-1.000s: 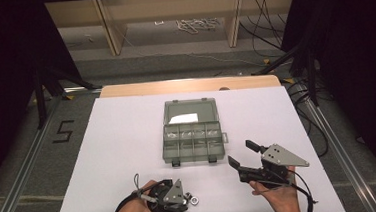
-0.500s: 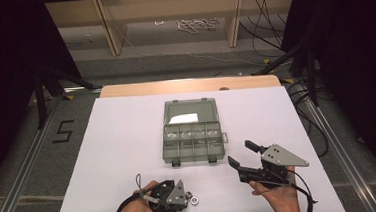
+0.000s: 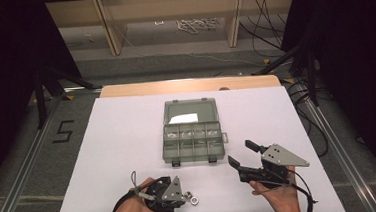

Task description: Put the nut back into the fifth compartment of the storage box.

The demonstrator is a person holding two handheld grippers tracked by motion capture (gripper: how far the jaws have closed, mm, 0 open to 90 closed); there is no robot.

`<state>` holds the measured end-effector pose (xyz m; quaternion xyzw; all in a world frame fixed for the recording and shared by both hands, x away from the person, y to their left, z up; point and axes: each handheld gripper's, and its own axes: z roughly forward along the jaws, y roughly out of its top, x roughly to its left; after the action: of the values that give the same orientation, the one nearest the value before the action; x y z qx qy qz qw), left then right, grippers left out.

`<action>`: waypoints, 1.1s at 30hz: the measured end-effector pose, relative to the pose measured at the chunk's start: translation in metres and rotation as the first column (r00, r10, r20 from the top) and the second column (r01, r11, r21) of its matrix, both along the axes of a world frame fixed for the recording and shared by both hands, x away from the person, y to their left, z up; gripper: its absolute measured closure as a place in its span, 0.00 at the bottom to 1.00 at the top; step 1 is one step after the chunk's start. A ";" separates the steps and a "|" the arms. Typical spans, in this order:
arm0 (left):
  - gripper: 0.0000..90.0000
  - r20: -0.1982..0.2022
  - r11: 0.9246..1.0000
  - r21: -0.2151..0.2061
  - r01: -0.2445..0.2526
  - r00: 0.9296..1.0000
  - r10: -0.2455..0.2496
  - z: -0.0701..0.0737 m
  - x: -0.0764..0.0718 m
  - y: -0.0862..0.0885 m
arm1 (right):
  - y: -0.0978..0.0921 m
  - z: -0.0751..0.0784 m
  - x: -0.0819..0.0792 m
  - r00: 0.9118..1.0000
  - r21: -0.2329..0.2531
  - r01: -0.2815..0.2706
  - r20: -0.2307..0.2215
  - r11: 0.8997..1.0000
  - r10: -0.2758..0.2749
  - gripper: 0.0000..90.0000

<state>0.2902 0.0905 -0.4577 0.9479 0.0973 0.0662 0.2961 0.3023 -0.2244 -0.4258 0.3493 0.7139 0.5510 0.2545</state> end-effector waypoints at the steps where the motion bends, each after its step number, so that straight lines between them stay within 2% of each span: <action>1: 0.87 0.002 1.000 -0.005 -0.005 1.000 0.005 0.001 0.001 0.001 | 0.000 0.000 0.000 1.000 -0.001 0.005 0.000 1.000 -0.005 0.26; 6: 0.87 0.026 1.000 -0.007 -0.028 0.999 0.028 0.006 0.007 0.008 | 0.000 0.000 0.000 1.000 0.000 0.012 0.002 1.000 -0.012 0.26; 9: 0.87 0.033 0.999 -0.018 -0.045 0.998 0.046 0.009 0.010 0.011 | 0.000 0.000 0.000 1.000 0.002 0.013 0.002 1.000 -0.014 0.25; 12: 0.87 0.038 0.999 -0.009 -0.045 0.998 0.045 0.014 0.015 0.014 | 0.000 0.000 0.000 1.000 -0.001 0.010 0.003 1.000 -0.010 0.25; 15: 0.87 0.038 0.997 -0.019 -0.071 0.997 0.071 0.016 0.019 0.016 | 0.000 0.000 0.000 1.000 0.000 0.013 0.002 1.000 -0.013 0.25; 17: 0.87 0.038 0.998 -0.003 -0.065 0.997 0.065 0.018 0.022 0.017 | 0.000 0.000 0.000 1.000 -0.005 0.012 -0.001 1.000 -0.012 0.25; 19: 0.87 0.037 0.996 -0.019 -0.086 0.996 0.087 0.020 0.025 0.018 | 0.000 -0.001 0.000 1.000 -0.002 0.013 -0.001 1.000 -0.013 0.25; 21: 0.87 0.040 0.996 -0.013 -0.085 0.996 0.085 0.023 0.028 0.019 | 0.000 0.000 0.001 1.000 -0.006 0.010 -0.004 1.000 -0.010 0.25; 22: 0.87 0.044 0.995 -0.027 -0.096 0.994 0.097 0.024 0.029 0.019 | 0.000 -0.001 0.001 1.000 0.000 0.015 0.002 1.000 -0.015 0.25; 26: 0.87 0.052 0.993 -0.028 -0.112 0.992 0.113 0.031 0.037 0.021 | 0.000 -0.002 0.002 1.000 0.011 0.008 0.006 1.000 -0.008 0.25; 29: 0.87 0.050 0.992 -0.025 -0.127 0.990 0.128 0.035 0.044 0.021 | 0.000 -0.001 0.001 1.000 -0.002 0.014 0.002 1.000 -0.014 0.25; 31: 0.87 0.051 0.992 -0.011 -0.126 0.991 0.126 0.039 0.049 0.022 | 0.001 -0.002 0.001 1.000 0.008 0.006 0.006 1.000 -0.006 0.25; 33: 0.87 0.057 0.990 -0.012 -0.142 0.988 0.143 0.042 0.054 0.021 | 0.001 -0.002 0.002 1.000 0.010 0.008 0.009 1.000 -0.008 0.25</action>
<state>0.3443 0.1119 -0.4158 0.9350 0.1564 0.1142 0.2972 0.3041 -0.2238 -0.4273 0.3510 0.7083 0.5553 0.2584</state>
